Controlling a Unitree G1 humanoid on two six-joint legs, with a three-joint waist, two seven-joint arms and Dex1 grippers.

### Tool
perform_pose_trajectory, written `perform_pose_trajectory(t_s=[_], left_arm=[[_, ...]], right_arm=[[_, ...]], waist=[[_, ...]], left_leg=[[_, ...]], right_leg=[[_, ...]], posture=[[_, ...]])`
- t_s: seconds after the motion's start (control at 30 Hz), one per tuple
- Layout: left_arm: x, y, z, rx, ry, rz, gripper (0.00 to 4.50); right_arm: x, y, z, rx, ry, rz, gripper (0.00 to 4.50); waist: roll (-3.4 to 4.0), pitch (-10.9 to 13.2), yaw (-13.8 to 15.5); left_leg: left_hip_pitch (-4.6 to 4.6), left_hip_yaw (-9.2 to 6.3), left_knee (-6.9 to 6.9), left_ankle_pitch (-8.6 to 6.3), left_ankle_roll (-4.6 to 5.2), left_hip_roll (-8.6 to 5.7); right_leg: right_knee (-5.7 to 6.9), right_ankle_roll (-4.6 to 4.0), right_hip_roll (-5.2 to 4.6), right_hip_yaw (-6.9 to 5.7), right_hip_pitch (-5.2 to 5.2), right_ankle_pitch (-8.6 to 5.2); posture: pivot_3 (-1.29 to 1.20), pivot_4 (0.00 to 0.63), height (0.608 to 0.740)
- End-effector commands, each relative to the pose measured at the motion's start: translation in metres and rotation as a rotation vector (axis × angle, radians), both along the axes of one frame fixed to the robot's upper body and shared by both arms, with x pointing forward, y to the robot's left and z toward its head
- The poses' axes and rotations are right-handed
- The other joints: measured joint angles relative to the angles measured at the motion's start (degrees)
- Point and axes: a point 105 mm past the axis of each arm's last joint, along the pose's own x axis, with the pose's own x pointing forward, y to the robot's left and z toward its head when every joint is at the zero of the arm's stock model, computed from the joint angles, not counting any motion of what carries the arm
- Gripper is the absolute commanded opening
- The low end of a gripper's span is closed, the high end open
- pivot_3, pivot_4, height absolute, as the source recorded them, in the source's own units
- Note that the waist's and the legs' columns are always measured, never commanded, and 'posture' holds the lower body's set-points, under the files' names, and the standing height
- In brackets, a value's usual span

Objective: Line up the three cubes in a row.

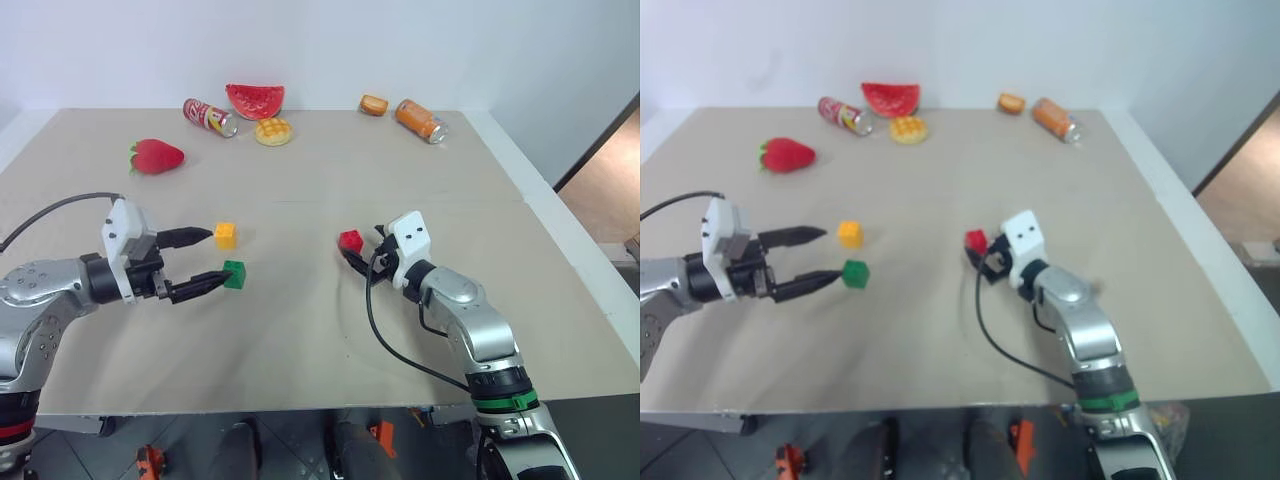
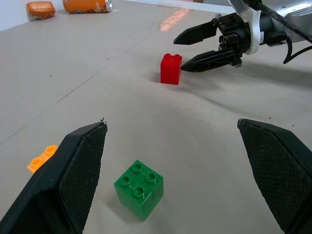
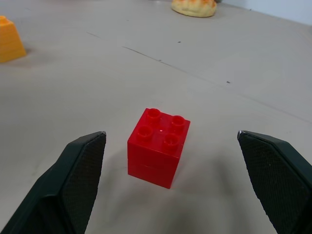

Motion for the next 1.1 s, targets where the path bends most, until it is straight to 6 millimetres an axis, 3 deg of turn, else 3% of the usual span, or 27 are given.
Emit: perform_pose_trajectory(t_s=[0.03,0.27,0.53,0.7,0.8,1.03,1.1], left_arm=[[-0.001,-0.006,0.008,0.004,-0.049,-0.022,4.44],[0.000,-0.023,0.004,-0.040,-0.043,-0.053,4.44],[-0.002,-0.048,0.003,-0.098,-0.045,-0.127,4.44],[-0.003,-0.053,0.006,-0.133,-0.048,-0.139,4.44],[-0.003,-0.053,0.004,-0.131,-0.045,-0.138,4.50],[-0.003,-0.050,0.002,-0.129,-0.038,-0.113,4.50],[-0.002,-0.049,0.002,-0.130,-0.037,-0.103,4.50]], right_arm=[[0.000,0.007,0.002,-0.005,-0.032,0.006,4.50],[0.011,0.005,-0.012,0.027,0.008,-0.070,4.50],[0.026,0.004,-0.010,0.069,-0.003,-0.118,4.50],[0.028,0.006,-0.011,0.085,-0.003,-0.120,4.50],[0.028,0.007,-0.012,0.096,-0.001,-0.117,3.70],[0.029,0.007,-0.013,0.092,-0.004,-0.111,1.23],[0.030,0.009,-0.014,0.087,-0.004,-0.109,1.20]], waist=[[0.00,0.0,0.0],[0.00,0.0,0.0],[0.00,0.0,0.0],[0.00,0.0,0.0],[0.00,0.0,0.0],[0.00,0.0,0.0],[0.00,0.0,0.0]], left_leg=[[0.00,0.00,0.01,0.00,0.00,0.00],[0.00,-0.01,0.16,0.01,0.02,0.00],[0.00,-0.01,0.40,0.01,0.02,-0.01],[0.02,-0.03,0.50,0.02,0.03,-0.01],[0.02,-0.04,0.53,0.02,0.03,-0.01],[0.02,-0.04,0.61,0.02,0.03,-0.01],[0.02,-0.04,0.62,0.02,0.03,-0.01]], right_leg=[[0.01,0.00,0.00,0.00,0.00,0.00],[0.14,0.04,0.01,0.02,0.03,0.03],[0.37,0.09,0.03,0.06,0.03,0.06],[0.53,0.06,0.06,0.08,0.02,0.04],[0.57,0.06,0.07,0.09,0.02,0.04],[0.60,0.07,0.07,0.10,0.03,0.05],[0.60,0.07,0.07,0.10,0.03,0.05]], posture=[[0.00,0.150,0.740],[0.00,0.150,0.740],[0.00,0.150,0.740],[0.00,0.150,0.740],[0.00,0.150,0.740],[0.00,0.150,0.740],[0.00,0.150,0.740]])
